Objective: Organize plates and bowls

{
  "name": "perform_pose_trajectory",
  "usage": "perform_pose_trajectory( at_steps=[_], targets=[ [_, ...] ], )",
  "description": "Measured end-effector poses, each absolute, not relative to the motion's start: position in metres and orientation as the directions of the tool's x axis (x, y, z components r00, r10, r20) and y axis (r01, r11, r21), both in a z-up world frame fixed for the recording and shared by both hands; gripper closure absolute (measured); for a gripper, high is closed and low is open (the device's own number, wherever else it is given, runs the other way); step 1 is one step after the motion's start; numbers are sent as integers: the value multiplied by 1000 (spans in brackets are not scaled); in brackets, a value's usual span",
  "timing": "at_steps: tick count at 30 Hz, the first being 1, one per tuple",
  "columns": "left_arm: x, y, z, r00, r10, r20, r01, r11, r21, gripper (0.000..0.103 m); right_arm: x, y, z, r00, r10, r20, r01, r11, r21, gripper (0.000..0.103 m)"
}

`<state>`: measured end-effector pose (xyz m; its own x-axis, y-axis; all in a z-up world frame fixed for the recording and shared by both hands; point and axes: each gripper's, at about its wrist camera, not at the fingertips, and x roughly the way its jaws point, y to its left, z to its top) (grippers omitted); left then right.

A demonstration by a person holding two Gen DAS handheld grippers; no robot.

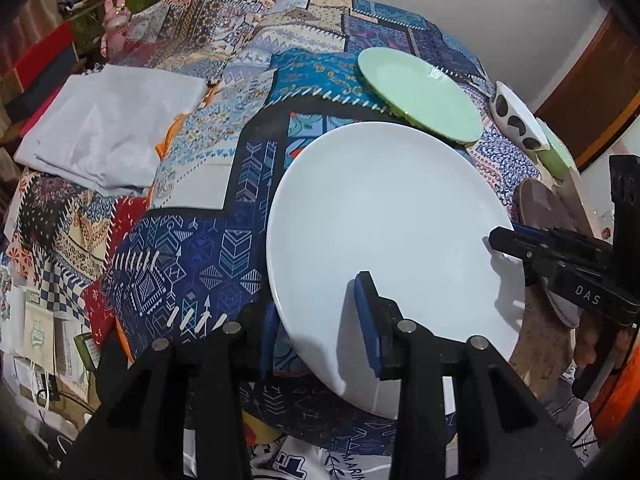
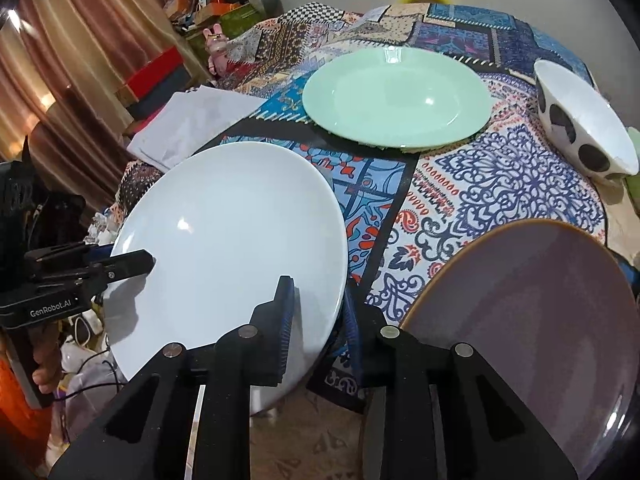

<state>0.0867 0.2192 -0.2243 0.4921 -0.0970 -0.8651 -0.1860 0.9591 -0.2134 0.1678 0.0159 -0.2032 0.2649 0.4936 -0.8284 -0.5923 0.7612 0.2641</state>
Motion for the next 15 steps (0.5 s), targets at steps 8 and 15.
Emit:
perform_pose_trajectory(
  at_steps=[8, 15],
  targets=[
    [91, 210, -197, 539, -88, -838, -159, 966, -203, 66, 167, 5, -182, 312, 523, -793, -583, 765, 274, 80],
    [96, 189, -173, 581, -95, -808, -112, 974, -196, 66, 164, -17, -161, 372, 536, -758, -558, 781, 278, 80]
  ],
)
